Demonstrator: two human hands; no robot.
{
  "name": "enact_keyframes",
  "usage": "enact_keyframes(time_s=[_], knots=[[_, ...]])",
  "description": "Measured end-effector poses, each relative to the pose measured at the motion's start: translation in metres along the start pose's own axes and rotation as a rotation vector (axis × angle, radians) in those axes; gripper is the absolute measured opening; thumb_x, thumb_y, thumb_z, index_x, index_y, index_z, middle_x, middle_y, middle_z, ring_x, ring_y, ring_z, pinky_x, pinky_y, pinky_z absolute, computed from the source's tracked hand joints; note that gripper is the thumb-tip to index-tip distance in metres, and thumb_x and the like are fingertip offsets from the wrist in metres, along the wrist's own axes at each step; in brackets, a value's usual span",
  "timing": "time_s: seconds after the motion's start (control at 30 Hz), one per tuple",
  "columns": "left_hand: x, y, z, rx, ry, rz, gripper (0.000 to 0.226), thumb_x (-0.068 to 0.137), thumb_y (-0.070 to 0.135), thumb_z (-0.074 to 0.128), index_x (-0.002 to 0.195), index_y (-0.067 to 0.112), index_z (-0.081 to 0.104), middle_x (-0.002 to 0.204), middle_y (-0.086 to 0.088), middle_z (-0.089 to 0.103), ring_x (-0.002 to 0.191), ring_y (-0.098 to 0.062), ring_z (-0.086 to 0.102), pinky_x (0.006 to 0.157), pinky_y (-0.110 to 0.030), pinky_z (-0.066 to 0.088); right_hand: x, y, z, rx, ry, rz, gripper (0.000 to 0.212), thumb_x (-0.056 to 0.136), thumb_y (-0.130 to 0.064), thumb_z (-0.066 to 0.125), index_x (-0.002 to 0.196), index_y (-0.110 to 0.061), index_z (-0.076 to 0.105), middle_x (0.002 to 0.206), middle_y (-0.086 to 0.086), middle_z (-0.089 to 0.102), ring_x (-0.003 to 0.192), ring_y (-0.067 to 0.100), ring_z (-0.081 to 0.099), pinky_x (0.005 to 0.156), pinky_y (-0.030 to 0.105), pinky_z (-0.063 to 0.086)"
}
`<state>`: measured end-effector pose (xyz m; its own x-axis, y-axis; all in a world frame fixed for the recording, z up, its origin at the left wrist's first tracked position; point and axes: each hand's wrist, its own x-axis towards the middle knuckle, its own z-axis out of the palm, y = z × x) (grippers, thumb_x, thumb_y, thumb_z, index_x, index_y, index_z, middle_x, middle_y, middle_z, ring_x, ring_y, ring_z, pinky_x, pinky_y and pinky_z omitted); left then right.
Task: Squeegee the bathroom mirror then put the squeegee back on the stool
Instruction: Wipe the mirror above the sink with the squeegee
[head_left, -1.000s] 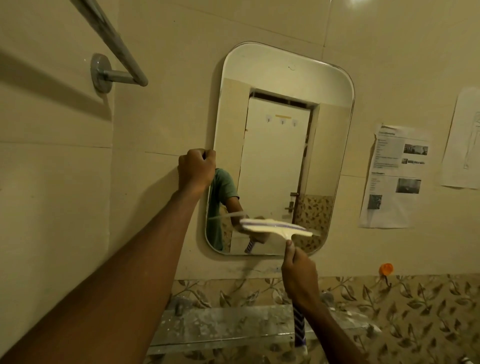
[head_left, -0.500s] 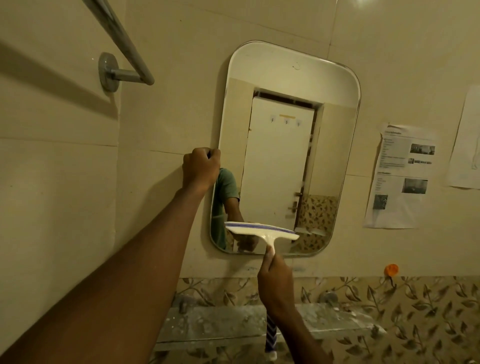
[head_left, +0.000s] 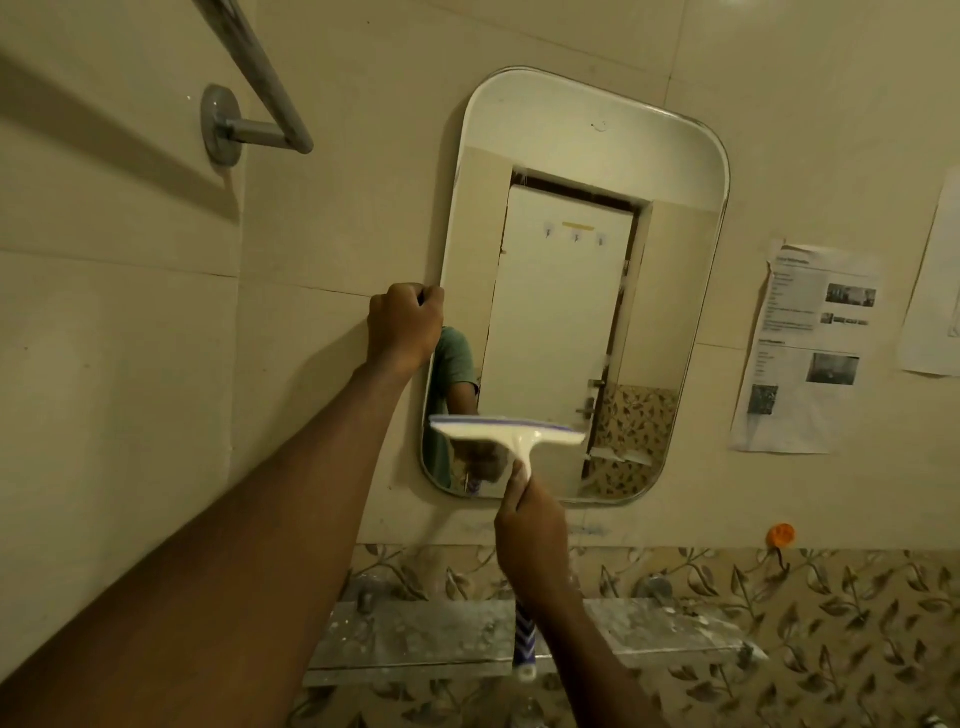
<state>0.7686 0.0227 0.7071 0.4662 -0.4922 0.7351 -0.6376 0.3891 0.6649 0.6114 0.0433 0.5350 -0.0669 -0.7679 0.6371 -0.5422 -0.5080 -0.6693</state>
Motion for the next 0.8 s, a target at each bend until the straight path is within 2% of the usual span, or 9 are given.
enact_keyframes(time_s=[0.07,0.17,0.27,0.37,0.5,0.6,0.67,0.73,0.8], knots=[[0.000,0.000,0.000,-0.016,-0.003,0.004,0.039,0.095,0.024,0.044,0.067,0.003,0.060,0.065,-0.013,0.057,0.067,-0.025,0.051,0.058,-0.030,0.035,-0.012,0.007,0.003,-0.032,-0.008,0.042,0.043,0.100,-0.044,0.025,0.081,-0.022,0.057,0.059,-0.006,0.055,0.046,0.005,0.048,0.040,0.014,0.037],[0.000,0.000,-0.001,-0.004,-0.005,-0.010,0.041,0.094,0.026,0.045,0.067,0.000,0.061,0.062,-0.013,0.055,0.066,-0.026,0.052,0.060,-0.032,0.036,-0.001,-0.008,-0.009,0.012,-0.026,0.015,0.042,0.103,-0.038,0.027,0.078,-0.022,0.056,0.059,-0.006,0.053,0.047,0.004,0.045,0.039,0.013,0.035],[0.001,-0.001,-0.002,-0.007,-0.012,-0.021,0.044,0.093,0.027,0.045,0.069,-0.004,0.063,0.064,-0.016,0.059,0.070,-0.032,0.058,0.062,-0.039,0.046,0.028,-0.038,-0.019,0.039,0.043,-0.079,0.039,0.104,-0.035,0.027,0.084,-0.018,0.056,0.062,-0.010,0.052,0.050,0.001,0.048,0.040,0.010,0.034],[0.000,-0.001,-0.003,-0.030,-0.019,-0.024,0.043,0.093,0.027,0.044,0.069,-0.003,0.064,0.065,-0.017,0.060,0.072,-0.034,0.062,0.065,-0.043,0.051,0.038,-0.047,-0.011,0.013,0.042,-0.086,0.033,0.104,-0.035,0.028,0.087,-0.020,0.053,0.066,-0.012,0.051,0.055,0.001,0.050,0.045,0.010,0.030],[-0.001,0.003,-0.004,-0.019,-0.034,-0.013,0.043,0.094,0.024,0.044,0.070,-0.006,0.062,0.063,-0.016,0.056,0.061,-0.026,0.053,0.056,-0.035,0.040,-0.005,-0.002,0.013,-0.055,-0.043,-0.043,0.035,0.102,-0.039,0.033,0.085,-0.020,0.058,0.061,-0.007,0.056,0.045,0.003,0.049,0.038,0.013,0.033],[-0.003,0.005,-0.004,0.002,-0.039,-0.020,0.040,0.096,0.023,0.042,0.065,0.002,0.056,0.058,-0.008,0.050,0.053,-0.016,0.044,0.049,-0.027,0.030,-0.028,0.023,0.011,-0.152,-0.104,-0.035,0.036,0.103,-0.037,0.032,0.089,-0.017,0.058,0.061,-0.007,0.055,0.045,0.004,0.049,0.039,0.015,0.034],[-0.004,0.005,-0.003,0.012,-0.033,-0.021,0.040,0.096,0.023,0.042,0.060,0.007,0.051,0.054,-0.003,0.046,0.051,-0.012,0.041,0.048,-0.025,0.028,-0.017,0.023,-0.004,-0.099,-0.110,-0.043,0.038,0.103,-0.036,0.031,0.084,-0.018,0.058,0.060,-0.005,0.054,0.045,0.004,0.046,0.041,0.015,0.037],[-0.006,0.004,-0.002,0.013,-0.030,-0.016,0.039,0.097,0.022,0.042,0.061,0.009,0.051,0.054,-0.001,0.045,0.051,-0.009,0.040,0.046,-0.024,0.027,0.012,0.014,-0.031,-0.012,-0.030,-0.054,0.040,0.104,-0.034,0.030,0.075,-0.020,0.055,0.058,-0.002,0.051,0.044,0.006,0.043,0.040,0.015,0.036],[-0.007,0.003,0.000,0.004,-0.024,-0.016,0.036,0.097,0.022,0.043,0.067,0.007,0.055,0.055,-0.001,0.046,0.051,-0.008,0.041,0.045,-0.023,0.027,0.051,0.008,-0.059,0.011,0.093,-0.070,0.046,0.105,-0.033,0.028,0.075,-0.013,0.057,0.061,0.006,0.055,0.049,0.017,0.049,0.042,0.026,0.043]])
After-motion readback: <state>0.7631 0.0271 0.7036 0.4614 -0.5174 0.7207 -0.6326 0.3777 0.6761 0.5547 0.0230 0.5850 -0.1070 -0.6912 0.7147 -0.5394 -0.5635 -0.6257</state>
